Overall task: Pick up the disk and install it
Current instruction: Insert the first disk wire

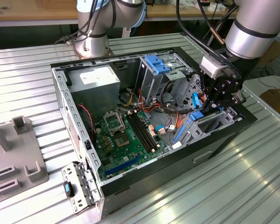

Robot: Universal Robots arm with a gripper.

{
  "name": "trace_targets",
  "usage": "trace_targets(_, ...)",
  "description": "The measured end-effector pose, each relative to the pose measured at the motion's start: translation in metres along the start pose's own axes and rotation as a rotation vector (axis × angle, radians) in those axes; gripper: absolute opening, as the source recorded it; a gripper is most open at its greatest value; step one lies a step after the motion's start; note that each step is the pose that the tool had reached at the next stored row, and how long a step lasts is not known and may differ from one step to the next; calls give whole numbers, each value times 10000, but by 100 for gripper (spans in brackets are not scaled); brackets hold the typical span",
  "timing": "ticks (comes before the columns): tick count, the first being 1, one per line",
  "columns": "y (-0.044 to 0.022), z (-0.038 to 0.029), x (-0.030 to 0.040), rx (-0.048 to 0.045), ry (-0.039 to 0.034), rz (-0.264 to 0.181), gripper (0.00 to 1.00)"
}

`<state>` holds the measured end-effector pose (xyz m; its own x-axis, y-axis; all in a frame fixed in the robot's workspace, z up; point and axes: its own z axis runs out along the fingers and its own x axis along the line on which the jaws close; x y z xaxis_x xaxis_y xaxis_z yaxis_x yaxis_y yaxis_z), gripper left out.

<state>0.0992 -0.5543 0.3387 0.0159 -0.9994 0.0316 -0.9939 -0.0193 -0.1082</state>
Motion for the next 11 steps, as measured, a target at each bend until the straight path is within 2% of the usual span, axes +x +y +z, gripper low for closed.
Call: trace_targets(11,5,49,-1,-14,35,19,16)
